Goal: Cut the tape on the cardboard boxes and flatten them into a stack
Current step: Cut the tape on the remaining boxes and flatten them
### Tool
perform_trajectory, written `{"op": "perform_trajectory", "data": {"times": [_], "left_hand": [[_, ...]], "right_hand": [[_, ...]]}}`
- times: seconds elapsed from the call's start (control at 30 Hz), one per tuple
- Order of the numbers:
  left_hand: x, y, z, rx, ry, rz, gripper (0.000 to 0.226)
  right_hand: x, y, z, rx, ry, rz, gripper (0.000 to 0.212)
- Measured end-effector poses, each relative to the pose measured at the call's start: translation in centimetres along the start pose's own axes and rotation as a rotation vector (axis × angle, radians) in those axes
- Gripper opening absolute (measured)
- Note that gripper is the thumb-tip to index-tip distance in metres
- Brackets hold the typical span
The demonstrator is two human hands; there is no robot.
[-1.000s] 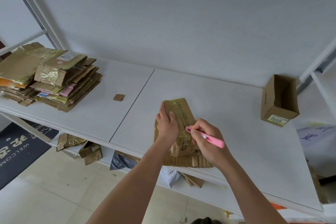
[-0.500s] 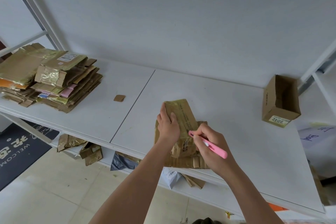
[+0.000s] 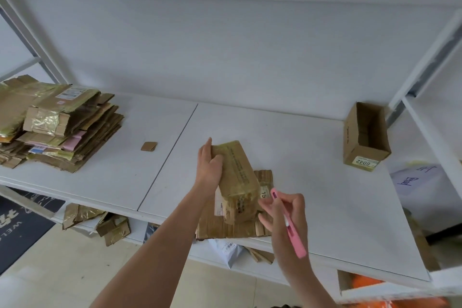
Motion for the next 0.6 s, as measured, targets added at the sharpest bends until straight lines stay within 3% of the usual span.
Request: {"op": "perform_trajectory", "data": {"times": [0.13, 0.23, 0.33, 0.47, 0.53, 0.6], "left_hand": [[-1.1, -0.4, -0.3, -0.005, 0.106, 0.022, 0.065], [-2.6, -1.4, -1.2, -0.042, 0.262, 0.093, 0.070], [-3.4, -3.1, -1.9, -0.095, 0.394, 0.148, 0.079], [-1.2, -3.8, -2.2, -0.082, 0.585, 0.041, 0.084], [-1.6, -3.5, -2.0, -0.078, 0.734, 0.131, 0.091], [-3.1, -3.1, -0.2, 0.011, 0.848, 0.333, 0.085]], "right_hand": [[1.5, 1.3, -0.6, -0.166, -0.021, -0.100, 0.002], [3.1, 4.4, -1.8, -0.220, -0.063, -0.173, 0.003], [3.4, 7.6, -2.0, -0.166, -0.010, -0.174, 0.009], [2.1, 8.4, -0.2, -0.057, -0.087, -0.140, 0.013], [1.8, 8.1, 0.2, -0.047, -0.096, -0.148, 0.016], [2.0, 8.1, 0.5, -0.035, -0.080, -0.156, 0.017]]}}
Point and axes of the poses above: each hand's wrist, its own y-axis towards the middle knuckle, its own z-axis out of the palm, x = y × z, the point moved 10 cm from there along y, towards the middle knuckle, and after that the axes turned 10 degrees about -y, right-handed, at the moved point
